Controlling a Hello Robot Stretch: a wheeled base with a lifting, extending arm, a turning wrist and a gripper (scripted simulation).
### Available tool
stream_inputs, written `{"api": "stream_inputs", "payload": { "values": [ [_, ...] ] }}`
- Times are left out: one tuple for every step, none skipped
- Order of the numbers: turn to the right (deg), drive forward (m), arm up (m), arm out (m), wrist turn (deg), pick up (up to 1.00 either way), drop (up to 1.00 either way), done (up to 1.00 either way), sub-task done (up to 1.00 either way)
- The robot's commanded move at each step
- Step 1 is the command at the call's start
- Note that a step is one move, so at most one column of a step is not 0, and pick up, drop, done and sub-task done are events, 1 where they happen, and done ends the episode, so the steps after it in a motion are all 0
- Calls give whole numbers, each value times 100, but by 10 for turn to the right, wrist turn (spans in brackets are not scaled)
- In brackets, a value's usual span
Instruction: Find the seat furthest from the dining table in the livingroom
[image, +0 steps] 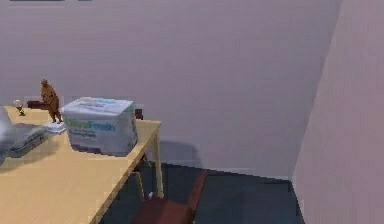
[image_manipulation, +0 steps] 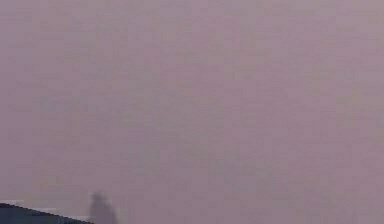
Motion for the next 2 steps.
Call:
{"api": "stream_inputs", "payload": {
  "values": [
    [-450,0,0,0,0,0,0,0,0],
    [-360,0,0,0,0,0,0,0,0]
  ]
}}
